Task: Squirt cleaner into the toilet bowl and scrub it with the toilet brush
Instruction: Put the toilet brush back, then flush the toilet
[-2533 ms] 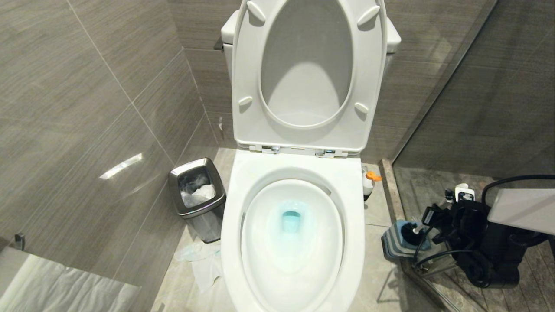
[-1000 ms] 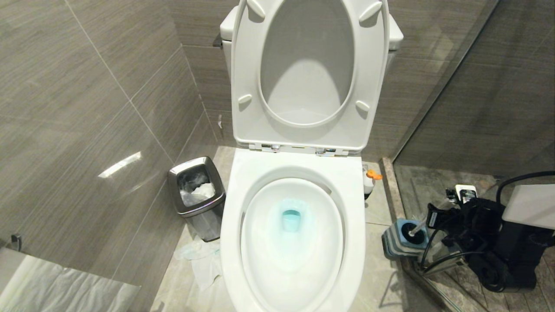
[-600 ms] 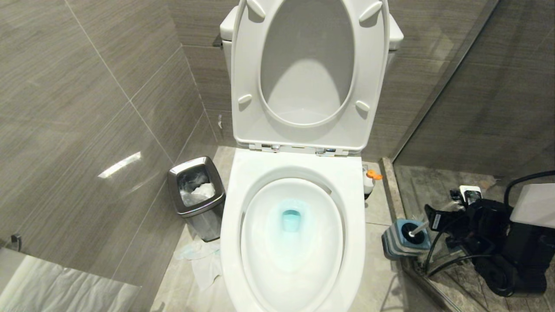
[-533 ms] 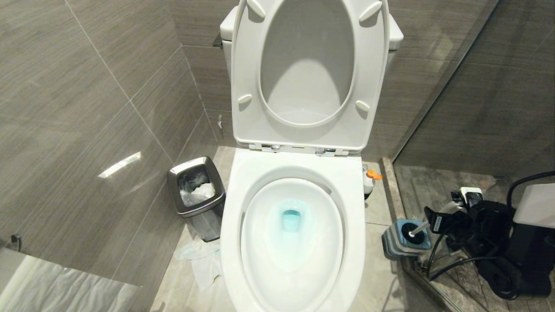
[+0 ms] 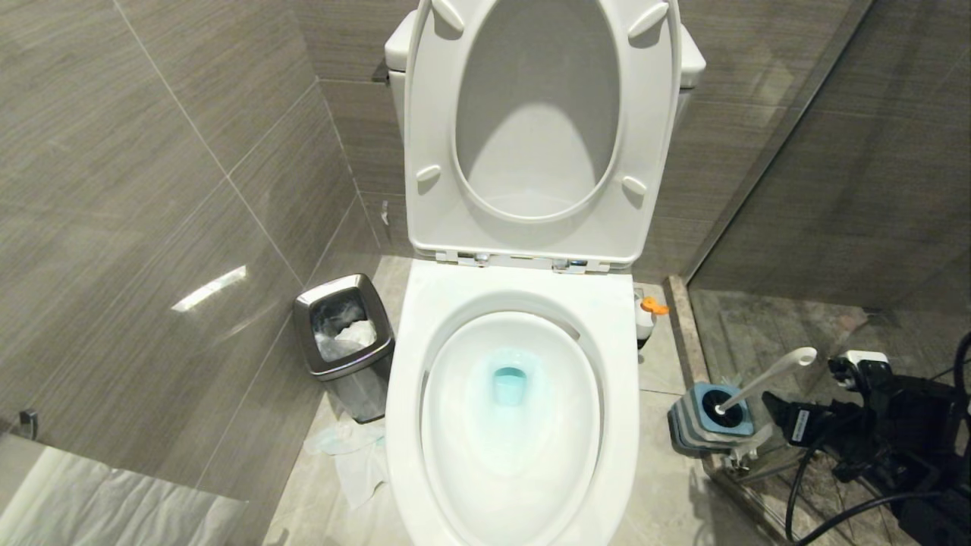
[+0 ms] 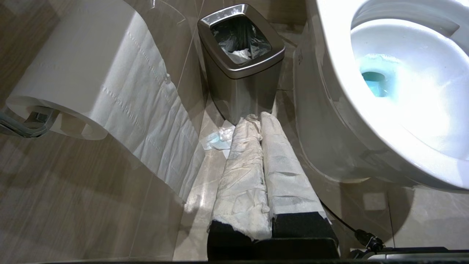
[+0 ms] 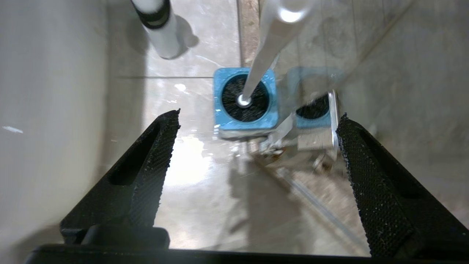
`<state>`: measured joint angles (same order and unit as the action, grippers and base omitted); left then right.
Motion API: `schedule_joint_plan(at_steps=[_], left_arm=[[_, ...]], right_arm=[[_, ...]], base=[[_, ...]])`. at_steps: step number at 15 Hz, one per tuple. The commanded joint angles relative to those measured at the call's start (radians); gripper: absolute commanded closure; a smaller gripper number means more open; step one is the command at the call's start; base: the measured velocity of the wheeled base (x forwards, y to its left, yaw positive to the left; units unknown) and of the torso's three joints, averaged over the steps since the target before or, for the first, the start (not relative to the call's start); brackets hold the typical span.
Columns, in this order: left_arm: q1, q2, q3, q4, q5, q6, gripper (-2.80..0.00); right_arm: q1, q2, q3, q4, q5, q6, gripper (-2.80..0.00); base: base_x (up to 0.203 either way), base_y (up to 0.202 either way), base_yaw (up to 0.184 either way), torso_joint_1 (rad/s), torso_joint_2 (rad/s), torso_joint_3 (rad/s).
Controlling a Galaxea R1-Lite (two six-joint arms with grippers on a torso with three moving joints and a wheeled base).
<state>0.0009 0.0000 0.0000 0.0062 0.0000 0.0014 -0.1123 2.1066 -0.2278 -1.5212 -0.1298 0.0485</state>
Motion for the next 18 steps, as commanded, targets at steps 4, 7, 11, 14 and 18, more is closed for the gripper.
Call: schedule_joint_plan(at_steps=[4,7,11,14,18], left_arm=[[0.001,0.000,0.000,0.000,0.000,0.000,0.00],[0.001,0.000,0.000,0.000,0.000,0.000,0.00],[0.001,0.000,0.000,0.000,0.000,0.000,0.00],[0.001,0.000,0.000,0.000,0.000,0.000,0.00],[0.001,0.000,0.000,0.000,0.000,0.000,0.00]], right_arm=[[0.002,-0.270,0.151,-0.009,0.004,0.122,-2.80],[0.002,-0.370,0.180,-0.009,0.009,0.132,0.00],[0.000,-0.414,0.219,-0.009,0.030,0.132,0.00],[0.002,-0.549,0.227,0.025,0.039,0.120,0.00],[0.003,-0.848,0.189,0.286,0.123,0.066,0.00]], base=[[0.000,0.000,0.000,0.000,0.00,0.000],[0.000,0.000,0.000,0.000,0.00,0.000],[0.000,0.000,0.000,0.000,0.00,0.000],[0.000,0.000,0.000,0.000,0.00,0.000],[0.000,0.000,0.000,0.000,0.00,0.000]])
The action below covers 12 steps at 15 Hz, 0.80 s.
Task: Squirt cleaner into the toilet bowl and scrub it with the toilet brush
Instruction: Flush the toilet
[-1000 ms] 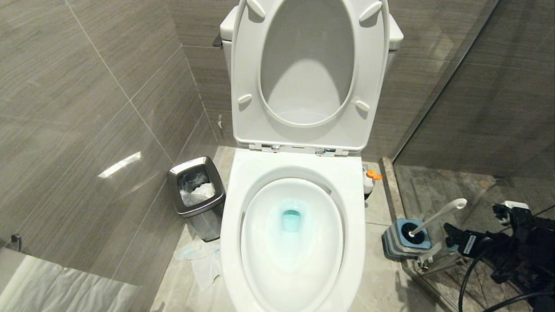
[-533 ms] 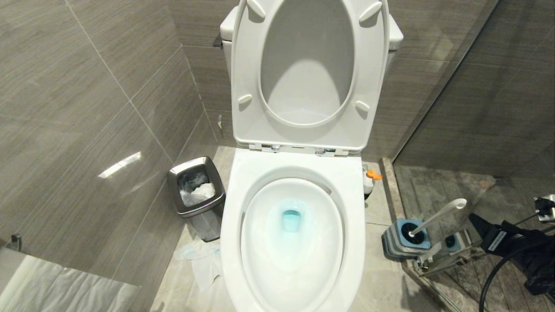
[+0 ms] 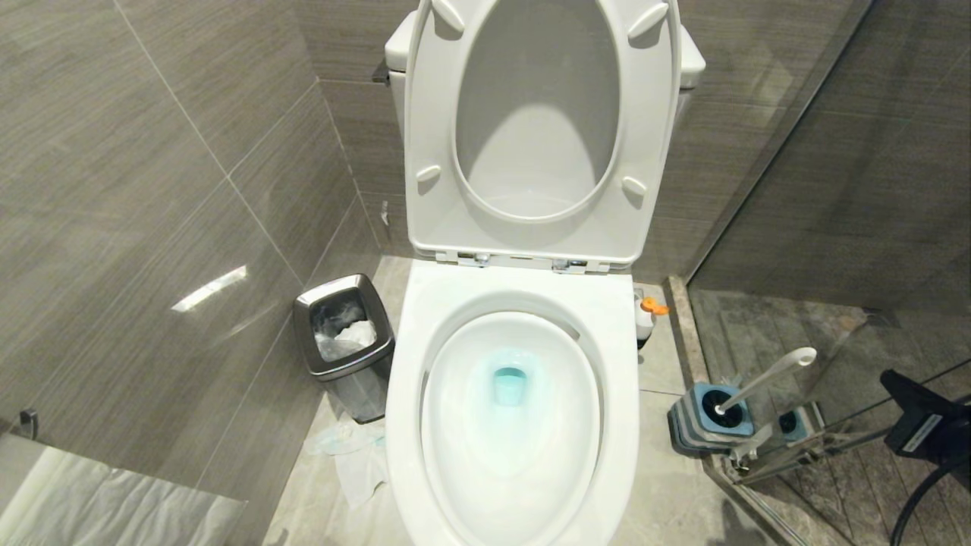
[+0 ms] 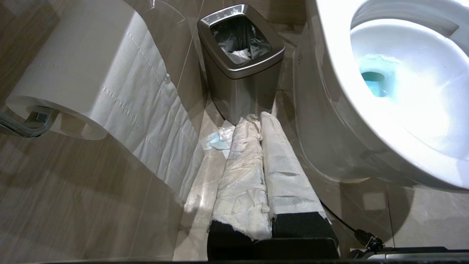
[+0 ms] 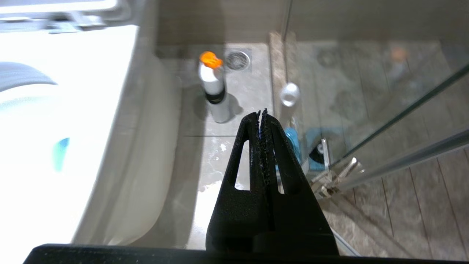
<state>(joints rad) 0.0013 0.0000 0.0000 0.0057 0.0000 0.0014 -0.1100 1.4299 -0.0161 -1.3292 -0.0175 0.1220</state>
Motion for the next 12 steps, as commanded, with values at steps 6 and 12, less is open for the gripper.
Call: schedule_joint_plan(at_steps=[6,12], left_arm=[[0.000,0.000,0.000,0.000,0.000,0.000,0.00],[0.000,0.000,0.000,0.000,0.000,0.000,0.00]], right_arm=[[0.001,-0.656,-0.283,0.870,0.088,-0.028,0.00],[0.001,-0.868,-0.337,1.131,0.172,-0.028,0.00]], base=[[0.000,0.000,0.000,0.000,0.00,0.000],[0.000,0.000,0.000,0.000,0.00,0.000]])
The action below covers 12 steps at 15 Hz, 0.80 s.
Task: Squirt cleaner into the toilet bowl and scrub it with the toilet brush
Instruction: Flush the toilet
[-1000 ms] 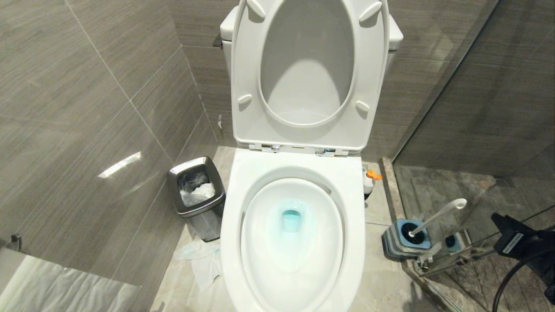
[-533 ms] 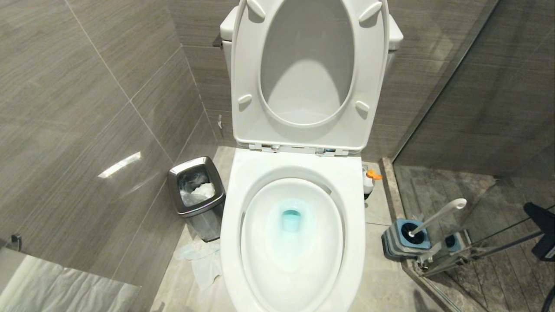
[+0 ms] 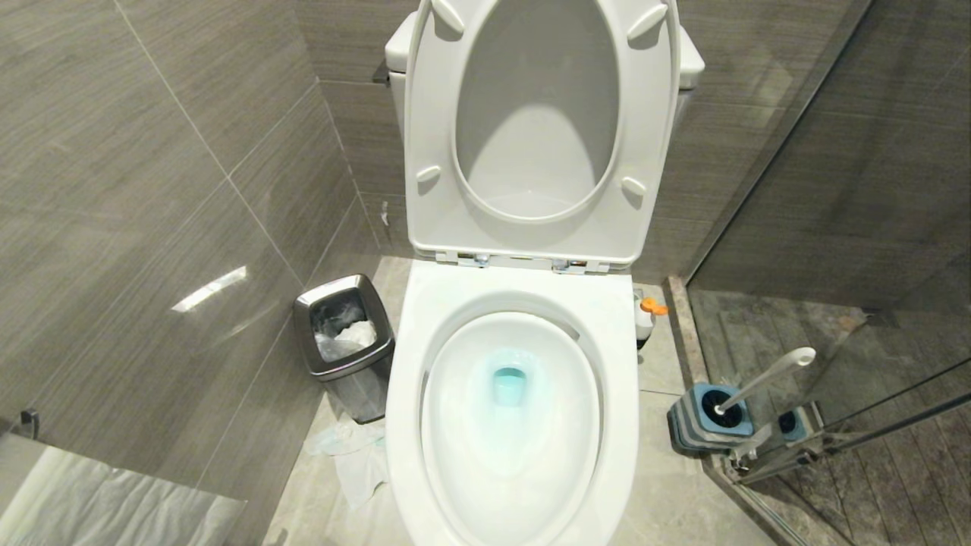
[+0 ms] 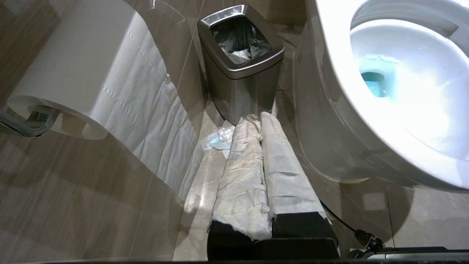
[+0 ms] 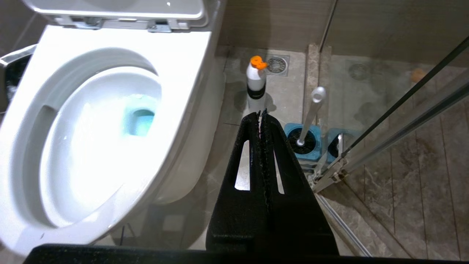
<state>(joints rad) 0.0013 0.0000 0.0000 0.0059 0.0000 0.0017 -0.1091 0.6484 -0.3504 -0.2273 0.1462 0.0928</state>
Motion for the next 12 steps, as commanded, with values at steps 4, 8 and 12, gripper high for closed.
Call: schedule_joint_plan(at_steps=[4,8,12], left_arm=[[0.000,0.000,0.000,0.000,0.000,0.000,0.00],[0.000,0.000,0.000,0.000,0.000,0.000,0.00],[0.000,0.000,0.000,0.000,0.000,0.000,0.00]], right_arm=[[0.000,-0.189,-0.067,0.126,0.043,-0.001,0.00],[0.000,-0.248,-0.251,0.198,0.062,-0.019,0.00],[0.025,-0.316,-0.368,0.264,0.105,-0.027,0.00]], base=[[0.000,0.000,0.000,0.000,0.00,0.000],[0.000,0.000,0.000,0.000,0.00,0.000],[0.000,0.000,0.000,0.000,0.00,0.000]])
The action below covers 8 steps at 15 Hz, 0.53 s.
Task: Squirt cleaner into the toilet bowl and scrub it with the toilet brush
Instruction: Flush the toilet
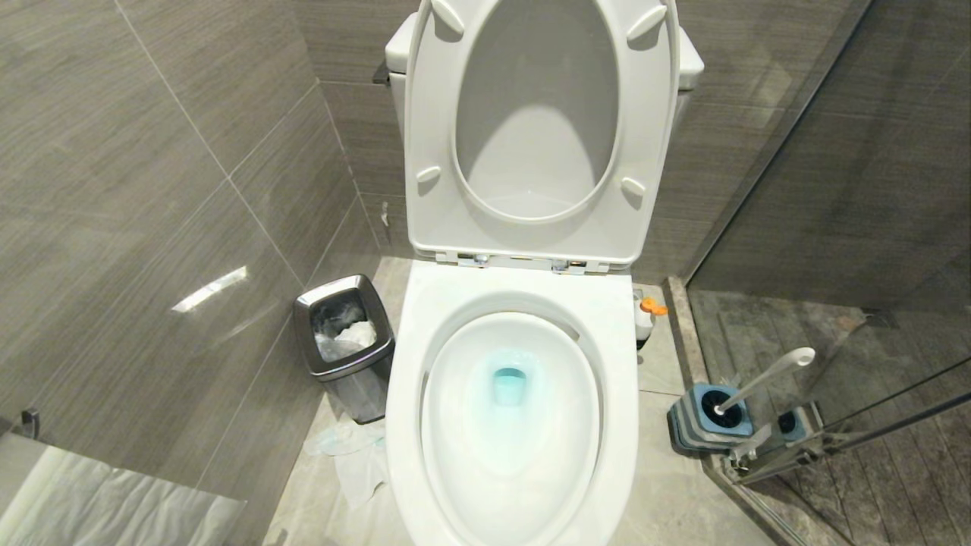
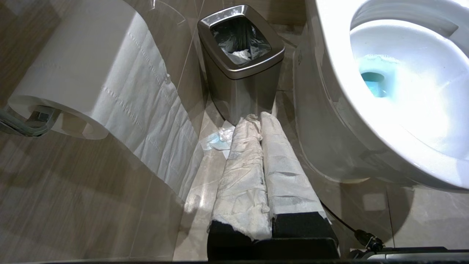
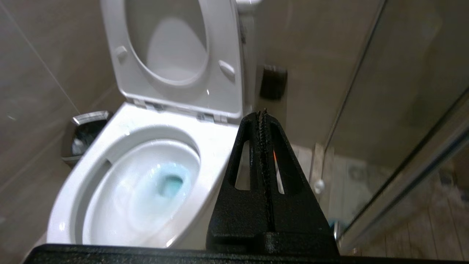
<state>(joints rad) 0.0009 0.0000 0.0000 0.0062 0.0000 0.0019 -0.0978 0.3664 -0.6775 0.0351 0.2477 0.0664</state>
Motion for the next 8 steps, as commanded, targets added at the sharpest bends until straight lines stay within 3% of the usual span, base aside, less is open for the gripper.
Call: schedule_joint_plan(at_steps=[1,8], left_arm=[[0.001,0.000,0.000,0.000,0.000,0.000,0.00],[0.001,0.000,0.000,0.000,0.000,0.000,0.00]], right_arm=[[0.021,-0.052,-0.064,0.003,0.004,0.000,0.00],[0.056,-0.109,-0.255,0.039,0.004,-0.008,0.00]], base=[[0.000,0.000,0.000,0.000,0.00,0.000],[0.000,0.000,0.000,0.000,0.00,0.000]])
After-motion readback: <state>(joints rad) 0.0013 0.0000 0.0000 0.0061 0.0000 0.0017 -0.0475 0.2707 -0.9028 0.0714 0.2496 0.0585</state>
